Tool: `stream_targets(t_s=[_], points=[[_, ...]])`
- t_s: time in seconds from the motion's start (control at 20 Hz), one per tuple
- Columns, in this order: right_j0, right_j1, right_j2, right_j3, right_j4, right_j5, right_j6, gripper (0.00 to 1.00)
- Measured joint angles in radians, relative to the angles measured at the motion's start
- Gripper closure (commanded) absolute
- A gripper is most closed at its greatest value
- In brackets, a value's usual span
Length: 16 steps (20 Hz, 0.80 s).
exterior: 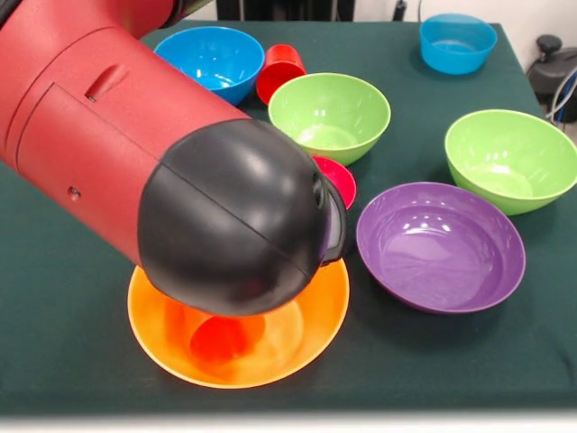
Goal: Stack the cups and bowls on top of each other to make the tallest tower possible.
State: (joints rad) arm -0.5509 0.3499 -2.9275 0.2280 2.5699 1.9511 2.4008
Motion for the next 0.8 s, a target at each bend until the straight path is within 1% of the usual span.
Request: stream_targets(t_s=[0.8], points=[[0.0,0.016,0.0,0.0,0.0,0.0,0.0,0.0]])
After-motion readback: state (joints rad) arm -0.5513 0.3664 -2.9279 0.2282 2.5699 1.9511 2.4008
